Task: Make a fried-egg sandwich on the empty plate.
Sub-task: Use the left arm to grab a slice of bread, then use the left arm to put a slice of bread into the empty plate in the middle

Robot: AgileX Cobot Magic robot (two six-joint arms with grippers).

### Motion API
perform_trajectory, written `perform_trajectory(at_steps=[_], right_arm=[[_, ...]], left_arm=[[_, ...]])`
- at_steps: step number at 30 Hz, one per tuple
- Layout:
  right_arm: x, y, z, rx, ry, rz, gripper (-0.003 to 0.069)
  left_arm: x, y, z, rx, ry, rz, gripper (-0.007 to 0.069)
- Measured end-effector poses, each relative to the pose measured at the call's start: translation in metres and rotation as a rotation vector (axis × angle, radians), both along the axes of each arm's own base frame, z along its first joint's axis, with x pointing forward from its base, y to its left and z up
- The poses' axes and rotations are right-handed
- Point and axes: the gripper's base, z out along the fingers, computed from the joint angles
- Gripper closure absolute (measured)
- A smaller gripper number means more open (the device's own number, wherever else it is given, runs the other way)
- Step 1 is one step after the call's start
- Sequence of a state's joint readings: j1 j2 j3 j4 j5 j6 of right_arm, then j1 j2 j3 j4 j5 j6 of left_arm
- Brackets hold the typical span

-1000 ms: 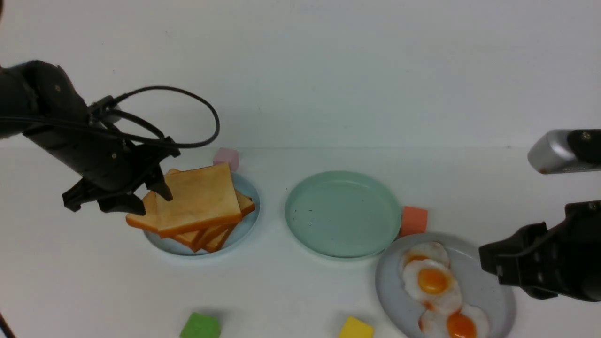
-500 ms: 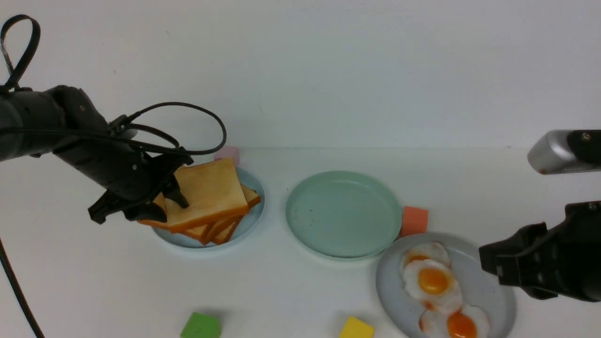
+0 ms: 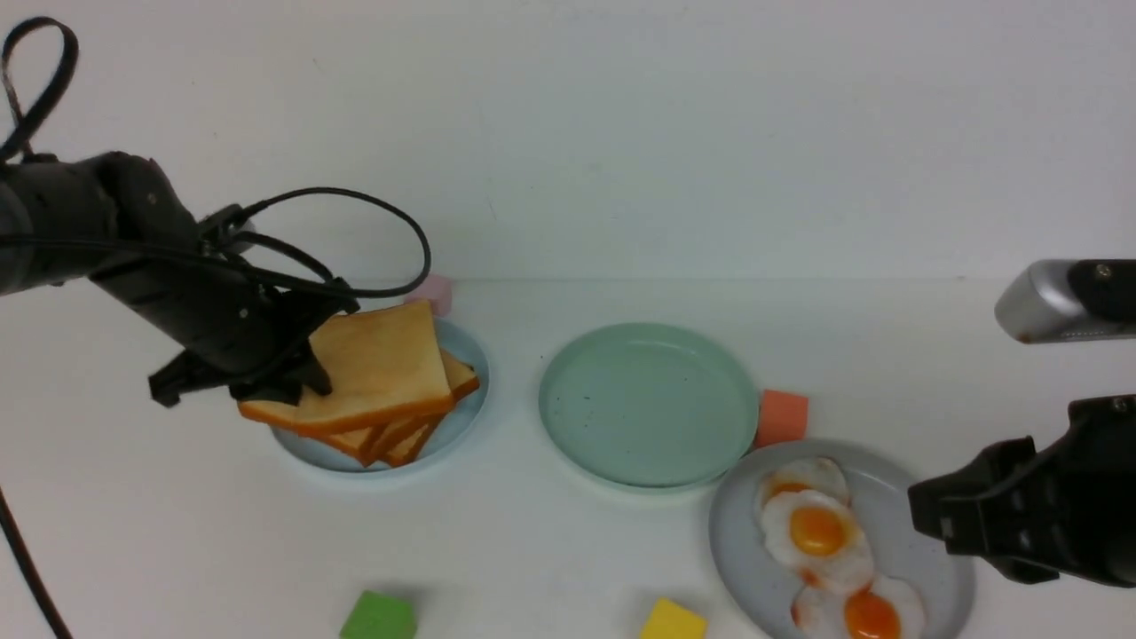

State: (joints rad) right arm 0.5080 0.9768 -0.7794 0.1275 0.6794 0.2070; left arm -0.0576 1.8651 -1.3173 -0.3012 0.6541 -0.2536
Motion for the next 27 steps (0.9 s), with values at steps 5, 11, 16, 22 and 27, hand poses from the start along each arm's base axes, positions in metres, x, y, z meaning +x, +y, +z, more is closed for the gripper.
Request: perform_trajectory(at_steps=[5, 11, 16, 22, 27], right_arm=[[0.000, 0.000, 0.000, 0.004, 0.002, 0.000, 0.0418], [0.000, 0.001, 0.000, 0.009, 0.004, -0.001, 0.0418], [-0.002, -0.001, 0.005, -0.020, 0.029, 0.009, 0.0418], [-0.006, -0.011, 0.028, -0.099, 0.096, -0.076, 0.0418], [-0.008, -0.015, 0.030, -0.106, 0.142, -0.129, 0.0418]], left_arm=[[-0.013, 0.001, 0.039, 0.070, -0.118, -0.136, 0.0537], [-0.029, -0.016, 0.079, -0.052, -0.250, -0.256, 0.0545], [-0.032, -0.070, 0.075, -0.206, -0.272, -0.369, 0.0547], [-0.020, -0.135, 0.032, -0.274, -0.225, -0.405, 0.0547], [0.006, -0.157, -0.002, -0.287, -0.183, -0.401, 0.0547]])
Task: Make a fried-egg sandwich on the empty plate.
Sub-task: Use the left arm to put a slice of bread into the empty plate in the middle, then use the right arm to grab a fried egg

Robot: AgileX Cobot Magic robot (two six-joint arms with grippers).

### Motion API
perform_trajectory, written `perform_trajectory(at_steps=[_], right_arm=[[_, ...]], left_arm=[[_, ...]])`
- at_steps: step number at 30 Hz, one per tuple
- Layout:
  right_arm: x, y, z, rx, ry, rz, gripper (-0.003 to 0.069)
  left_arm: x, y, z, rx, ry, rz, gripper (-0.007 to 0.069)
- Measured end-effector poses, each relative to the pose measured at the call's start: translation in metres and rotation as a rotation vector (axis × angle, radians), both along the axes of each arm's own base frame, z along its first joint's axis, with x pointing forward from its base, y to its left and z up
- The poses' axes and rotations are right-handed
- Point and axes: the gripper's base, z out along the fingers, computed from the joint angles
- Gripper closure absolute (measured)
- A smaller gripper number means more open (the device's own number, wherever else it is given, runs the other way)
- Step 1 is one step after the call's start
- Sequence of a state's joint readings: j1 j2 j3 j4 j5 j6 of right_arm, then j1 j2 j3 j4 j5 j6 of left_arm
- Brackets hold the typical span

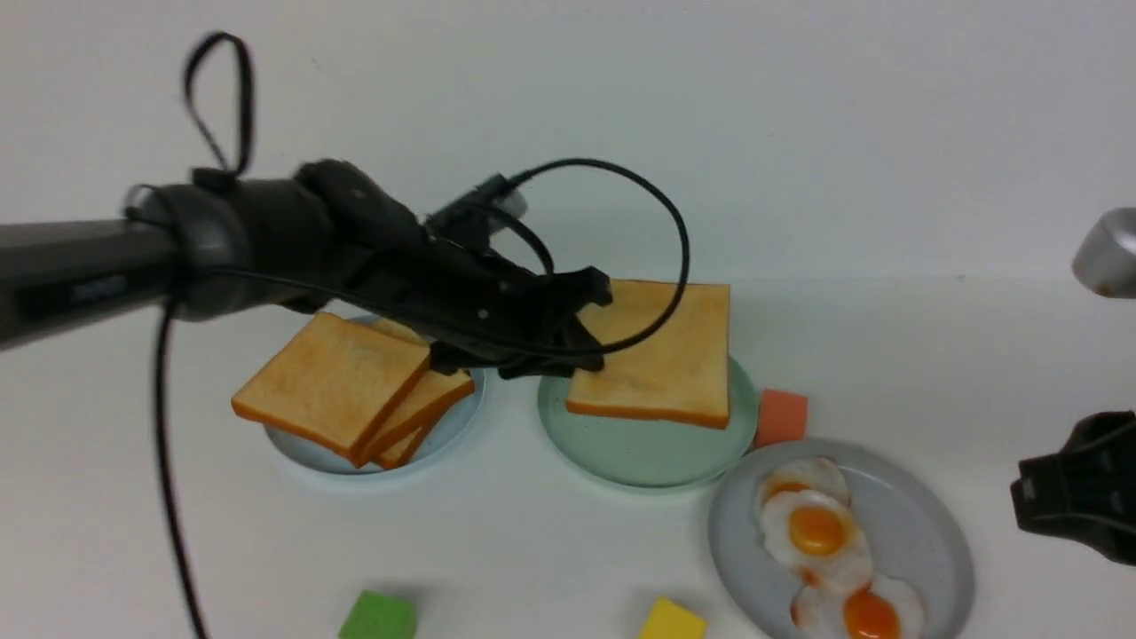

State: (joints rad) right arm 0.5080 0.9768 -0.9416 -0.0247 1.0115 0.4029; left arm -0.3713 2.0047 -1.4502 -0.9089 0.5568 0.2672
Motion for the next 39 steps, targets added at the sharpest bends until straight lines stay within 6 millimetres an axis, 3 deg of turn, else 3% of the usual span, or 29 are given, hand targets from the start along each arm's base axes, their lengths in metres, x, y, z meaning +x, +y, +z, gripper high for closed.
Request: perform_trajectory(at_steps=[6, 14, 18, 21, 26, 30, 33, 39], right_arm=[[-0.001, 0.000, 0.000, 0.003, 0.009, -0.006, 0.0418], [-0.001, 0.000, 0.000, 0.002, 0.010, -0.006, 0.0416], [0.000, 0.001, 0.000, 0.013, 0.007, -0.009, 0.0386], [0.000, 0.002, 0.001, 0.037, -0.002, -0.007, 0.0337], [0.000, 0.003, 0.001, 0.046, -0.001, -0.007, 0.0271], [0.003, 0.006, -0.001, 0.031, 0.004, 0.024, 0.0233], [0.010, 0.010, -0.004, 0.011, 0.021, 0.045, 0.0230], [0.043, 0.034, -0.019, -0.023, 0.112, 0.130, 0.0227]], left_arm=[[0.027, -0.010, -0.034, -0.008, 0.046, 0.032, 0.0557], [0.029, -0.012, -0.060, 0.009, 0.107, 0.026, 0.0557], [0.029, -0.011, -0.060, 0.023, 0.102, 0.019, 0.0494], [0.029, -0.010, -0.056, 0.027, 0.099, 0.022, 0.0391], [0.026, -0.009, -0.040, 0.045, 0.069, 0.001, 0.0225], [0.019, 0.000, -0.012, 0.094, 0.038, -0.051, 0.0136], [0.015, 0.009, 0.007, 0.124, 0.014, -0.079, 0.0125], [-0.018, 0.033, 0.085, 0.227, -0.099, -0.179, 0.0171]])
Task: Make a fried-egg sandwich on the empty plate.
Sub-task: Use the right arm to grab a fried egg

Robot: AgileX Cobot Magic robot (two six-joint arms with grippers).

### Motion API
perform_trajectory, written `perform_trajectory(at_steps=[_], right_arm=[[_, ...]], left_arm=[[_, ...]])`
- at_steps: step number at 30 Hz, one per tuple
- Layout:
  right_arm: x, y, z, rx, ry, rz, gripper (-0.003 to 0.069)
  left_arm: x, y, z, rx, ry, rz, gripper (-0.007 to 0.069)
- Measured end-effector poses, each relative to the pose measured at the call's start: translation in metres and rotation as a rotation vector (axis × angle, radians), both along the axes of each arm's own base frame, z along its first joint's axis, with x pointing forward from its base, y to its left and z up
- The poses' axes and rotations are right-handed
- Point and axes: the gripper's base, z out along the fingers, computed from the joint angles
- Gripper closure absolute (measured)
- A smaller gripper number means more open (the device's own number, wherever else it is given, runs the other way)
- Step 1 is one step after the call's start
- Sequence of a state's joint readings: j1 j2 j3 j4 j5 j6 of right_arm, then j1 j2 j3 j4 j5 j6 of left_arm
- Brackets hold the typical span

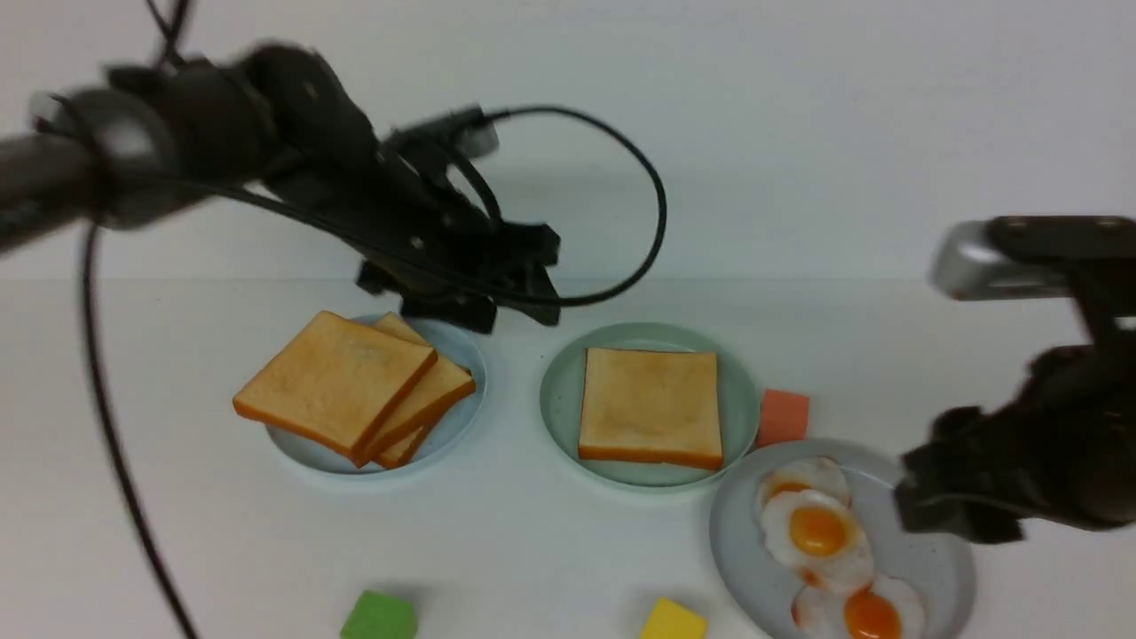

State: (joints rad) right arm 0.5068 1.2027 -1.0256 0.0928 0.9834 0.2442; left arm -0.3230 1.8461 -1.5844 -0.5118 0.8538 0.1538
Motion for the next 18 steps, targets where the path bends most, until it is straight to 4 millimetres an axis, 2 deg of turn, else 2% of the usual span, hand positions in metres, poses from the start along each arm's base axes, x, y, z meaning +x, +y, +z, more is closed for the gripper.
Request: perform_trajectory(at_steps=[1, 3, 5, 6, 8, 9, 11, 13, 14, 16, 18], right_arm=[[0.004, 0.002, -0.002, 0.001, 0.009, 0.009, 0.0227], [0.020, 0.007, -0.009, 0.027, 0.042, 0.020, 0.0227], [0.033, 0.003, -0.015, 0.049, 0.063, 0.008, 0.0225], [0.043, -0.004, -0.021, 0.064, 0.080, 0.000, 0.0225], [0.054, -0.017, -0.026, 0.093, 0.085, -0.002, 0.0228], [0.056, -0.018, -0.027, 0.097, 0.087, -0.003, 0.0228], [0.072, -0.036, -0.032, 0.161, 0.058, 0.029, 0.0233], [0.082, -0.047, -0.036, 0.204, 0.029, 0.062, 0.0239], [0.083, -0.049, -0.037, 0.204, 0.031, 0.056, 0.0239], [0.093, -0.061, -0.043, 0.242, 0.003, 0.085, 0.0245], [0.098, -0.068, -0.049, 0.250, 0.000, 0.088, 0.0246]], left_arm=[[-0.004, 0.000, 0.005, 0.006, -0.004, -0.013, 0.0185], [-0.028, -0.004, 0.030, 0.012, -0.050, -0.077, 0.0261], [-0.051, -0.012, 0.043, 0.016, -0.083, -0.145, 0.0338], [-0.067, -0.017, 0.050, 0.017, -0.103, -0.189, 0.0404], [-0.090, -0.025, 0.054, 0.021, -0.121, -0.252, 0.0487], [-0.093, -0.027, 0.054, 0.022, -0.123, -0.266, 0.0496], [-0.123, -0.035, 0.052, 0.026, -0.131, -0.338, 0.0610], [-0.140, -0.040, 0.049, 0.026, -0.131, -0.379, 0.0638], [-0.142, -0.040, 0.048, 0.026, -0.131, -0.381, 0.0638], [-0.160, -0.041, 0.046, 0.023, -0.139, -0.411, 0.0638], [-0.167, -0.041, 0.047, 0.019, -0.147, -0.420, 0.0638]])
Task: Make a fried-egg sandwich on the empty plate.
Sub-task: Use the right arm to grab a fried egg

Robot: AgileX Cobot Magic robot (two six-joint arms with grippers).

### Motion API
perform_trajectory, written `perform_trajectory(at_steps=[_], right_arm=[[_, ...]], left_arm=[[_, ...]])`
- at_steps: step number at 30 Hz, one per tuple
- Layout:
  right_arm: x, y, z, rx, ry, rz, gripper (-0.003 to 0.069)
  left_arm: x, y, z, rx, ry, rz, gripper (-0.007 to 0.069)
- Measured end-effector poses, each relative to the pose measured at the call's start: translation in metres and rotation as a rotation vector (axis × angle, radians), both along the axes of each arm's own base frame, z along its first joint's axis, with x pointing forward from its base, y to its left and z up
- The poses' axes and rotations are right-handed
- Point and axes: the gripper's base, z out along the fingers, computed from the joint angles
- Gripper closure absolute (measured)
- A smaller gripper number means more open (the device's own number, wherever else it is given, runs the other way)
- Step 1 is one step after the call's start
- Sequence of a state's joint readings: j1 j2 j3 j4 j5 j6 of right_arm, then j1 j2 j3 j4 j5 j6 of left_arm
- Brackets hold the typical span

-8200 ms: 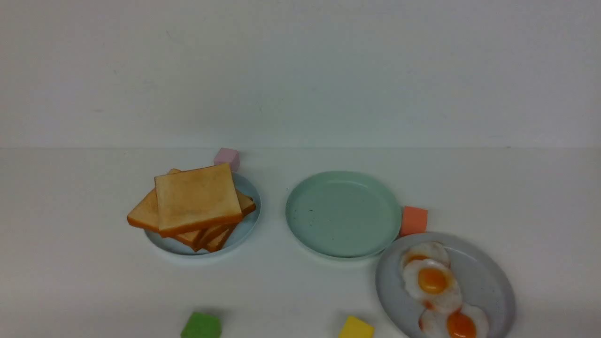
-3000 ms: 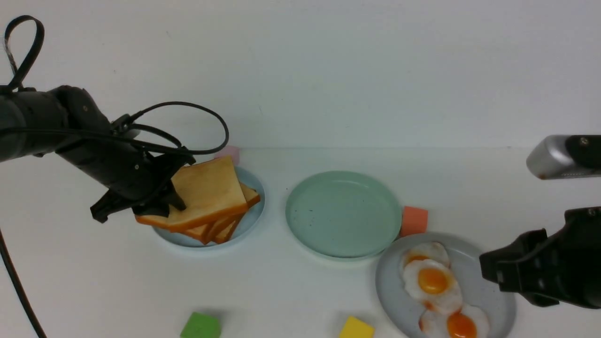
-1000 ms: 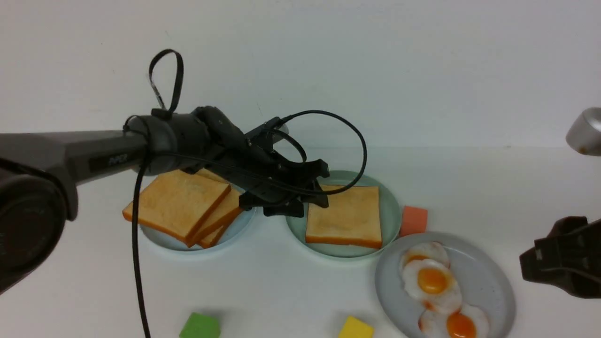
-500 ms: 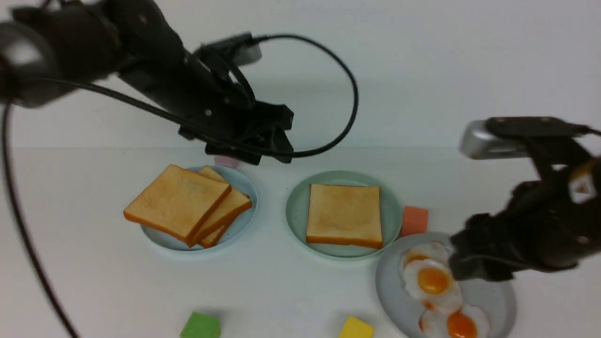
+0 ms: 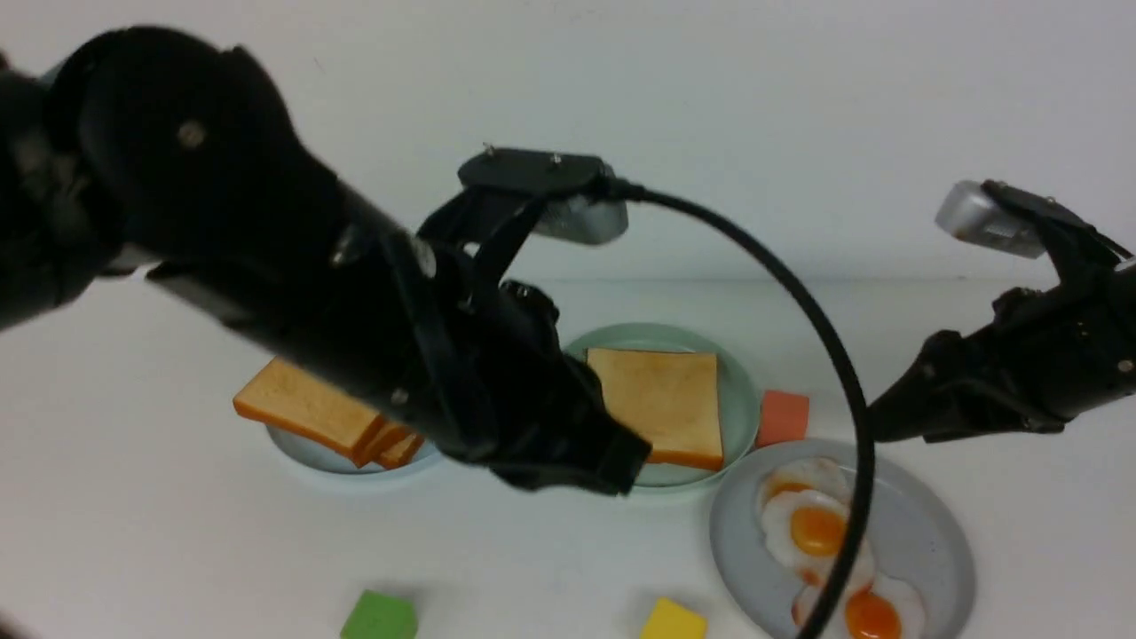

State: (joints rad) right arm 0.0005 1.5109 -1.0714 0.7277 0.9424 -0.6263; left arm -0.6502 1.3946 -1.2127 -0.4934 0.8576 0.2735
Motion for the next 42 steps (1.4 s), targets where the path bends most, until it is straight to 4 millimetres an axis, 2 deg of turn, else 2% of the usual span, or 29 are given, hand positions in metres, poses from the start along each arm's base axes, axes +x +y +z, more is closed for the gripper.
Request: perform_trajectory(at_steps=[2, 4, 7, 14, 24, 35, 38, 41, 42], right_arm=[[0.005, -0.006, -0.007, 0.000, 0.008, -0.002, 0.0246], [0.014, -0.011, -0.025, -0.007, 0.048, 0.008, 0.0246], [0.023, -0.011, -0.052, -0.015, 0.115, 0.044, 0.0246], [0.032, -0.011, -0.091, -0.011, 0.220, 0.070, 0.0246], [0.044, -0.009, -0.110, 0.031, 0.213, 0.063, 0.0246], [0.047, -0.009, -0.131, 0.046, 0.256, 0.065, 0.0249], [0.049, -0.007, -0.134, 0.069, 0.258, 0.065, 0.0266], [0.050, -0.006, -0.137, 0.085, 0.268, 0.062, 0.0322], [0.050, -0.006, -0.138, 0.090, 0.276, 0.064, 0.0361]], left_arm=[[-0.005, 0.002, 0.001, -0.006, -0.011, -0.002, 0.0638], [-0.009, 0.004, 0.004, -0.012, -0.020, -0.004, 0.0638], [-0.011, 0.006, 0.006, -0.015, -0.026, -0.006, 0.0638], [-0.011, 0.006, 0.006, -0.010, -0.022, -0.009, 0.0638], [-0.012, 0.006, 0.005, -0.008, -0.019, -0.010, 0.0638], [-0.013, 0.007, 0.004, 0.004, -0.005, -0.020, 0.0638], [-0.013, 0.007, 0.004, 0.004, -0.005, -0.020, 0.0638], [-0.013, 0.007, 0.004, 0.004, -0.005, -0.020, 0.0638], [-0.013, 0.007, 0.004, 0.004, -0.005, -0.020, 0.0638]])
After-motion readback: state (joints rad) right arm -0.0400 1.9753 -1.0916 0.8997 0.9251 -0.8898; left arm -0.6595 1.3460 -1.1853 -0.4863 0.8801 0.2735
